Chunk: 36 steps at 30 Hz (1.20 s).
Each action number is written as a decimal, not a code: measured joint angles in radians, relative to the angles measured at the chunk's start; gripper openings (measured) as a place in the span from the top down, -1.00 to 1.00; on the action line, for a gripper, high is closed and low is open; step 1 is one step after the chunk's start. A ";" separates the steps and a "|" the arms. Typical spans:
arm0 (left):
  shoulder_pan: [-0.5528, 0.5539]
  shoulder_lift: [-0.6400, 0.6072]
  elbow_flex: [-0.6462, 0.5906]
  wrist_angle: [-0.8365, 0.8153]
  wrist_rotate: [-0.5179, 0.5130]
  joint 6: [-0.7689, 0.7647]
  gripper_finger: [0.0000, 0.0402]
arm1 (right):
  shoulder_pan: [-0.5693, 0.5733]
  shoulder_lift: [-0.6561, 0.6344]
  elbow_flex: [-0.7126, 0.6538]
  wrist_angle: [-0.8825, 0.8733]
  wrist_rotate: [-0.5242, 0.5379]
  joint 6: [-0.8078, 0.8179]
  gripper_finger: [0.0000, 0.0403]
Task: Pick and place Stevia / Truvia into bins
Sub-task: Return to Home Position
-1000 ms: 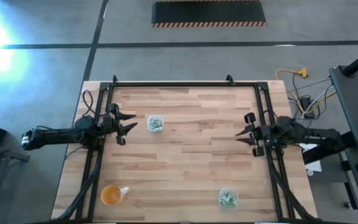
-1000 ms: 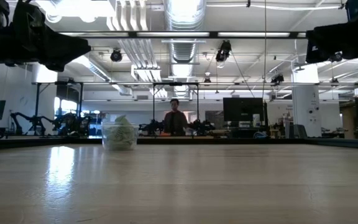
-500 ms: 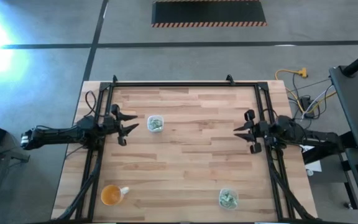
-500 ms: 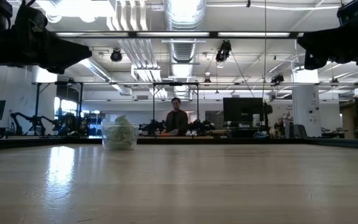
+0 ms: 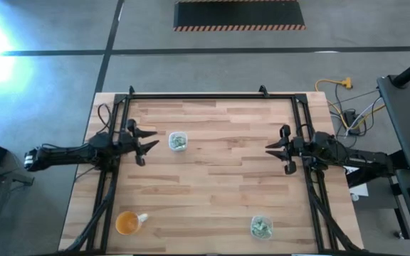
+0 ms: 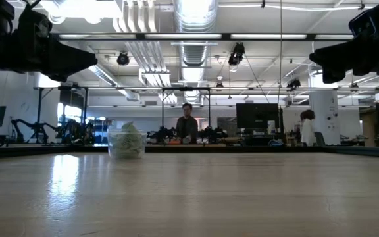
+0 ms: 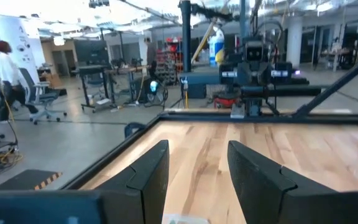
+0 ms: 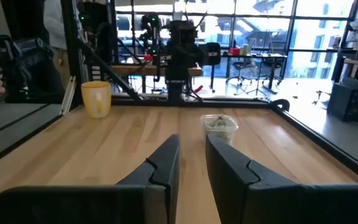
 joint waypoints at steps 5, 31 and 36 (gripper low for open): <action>0.000 -0.072 0.000 -0.044 0.000 -0.008 0.26 | 0.000 -0.002 0.000 0.000 -0.004 0.000 0.66; -0.001 -0.153 0.000 -0.182 0.015 -0.020 0.26 | -0.001 0.017 0.002 -0.012 0.056 0.038 0.66; -0.001 -0.153 0.000 -0.183 0.014 -0.020 0.26 | -0.001 0.019 0.002 -0.021 0.106 0.050 0.66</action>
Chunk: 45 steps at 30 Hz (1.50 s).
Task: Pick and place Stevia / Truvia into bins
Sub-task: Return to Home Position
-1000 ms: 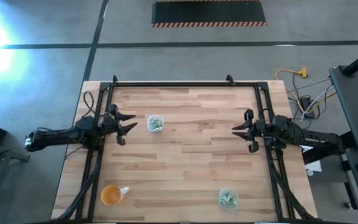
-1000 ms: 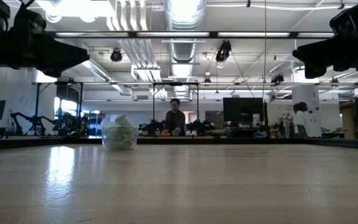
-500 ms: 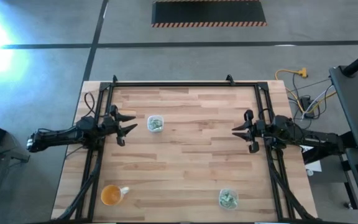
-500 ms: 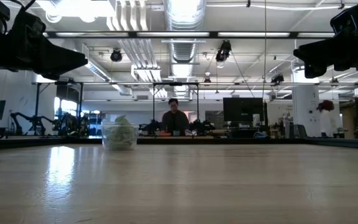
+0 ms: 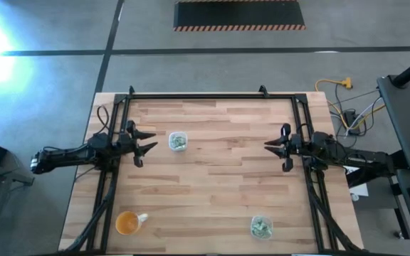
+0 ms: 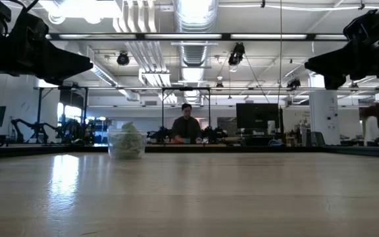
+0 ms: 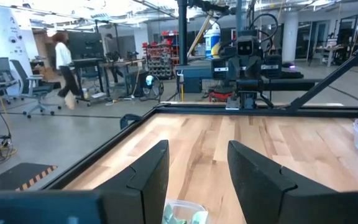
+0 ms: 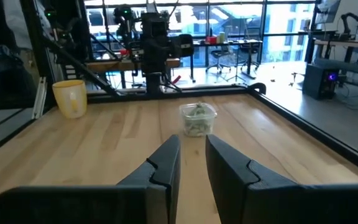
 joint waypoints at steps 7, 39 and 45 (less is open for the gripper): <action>0.000 0.014 0.000 -0.001 -0.001 0.004 0.26 | 0.000 0.006 0.000 0.000 0.002 0.002 0.66; 0.000 -0.010 0.000 -0.025 0.159 -0.053 0.26 | 0.002 -0.005 0.000 0.015 -0.086 -0.041 0.66; 0.001 -0.009 0.000 -0.031 0.163 -0.054 0.26 | 0.002 0.002 0.000 0.014 -0.086 -0.028 0.66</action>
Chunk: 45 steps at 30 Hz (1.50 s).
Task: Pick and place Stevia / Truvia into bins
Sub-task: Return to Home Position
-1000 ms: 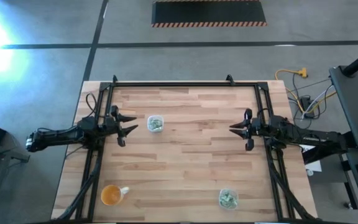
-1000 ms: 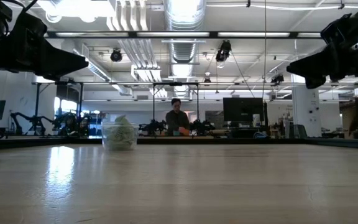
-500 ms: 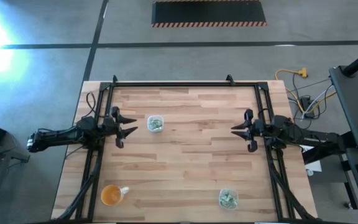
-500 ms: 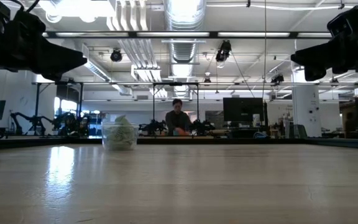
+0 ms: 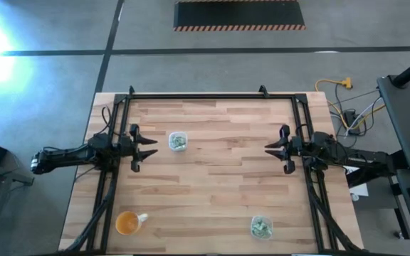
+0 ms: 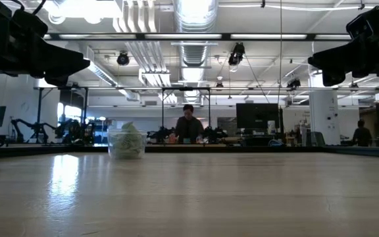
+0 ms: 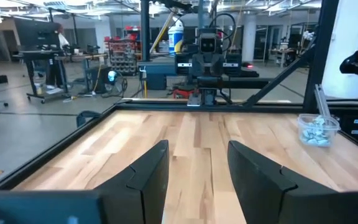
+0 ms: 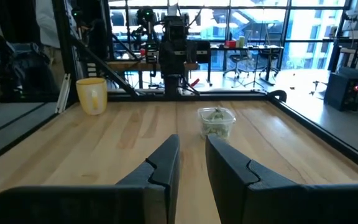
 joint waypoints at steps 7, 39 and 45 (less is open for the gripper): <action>0.000 0.004 0.000 0.000 0.000 0.025 0.26 | 0.000 0.000 0.000 0.000 0.000 0.000 0.66; 0.000 0.030 0.000 0.031 -0.001 0.026 0.26 | 0.000 0.000 0.000 0.001 0.008 0.001 0.66; 0.000 0.030 0.000 0.031 -0.001 0.026 0.26 | 0.000 0.000 0.000 0.001 0.008 0.001 0.66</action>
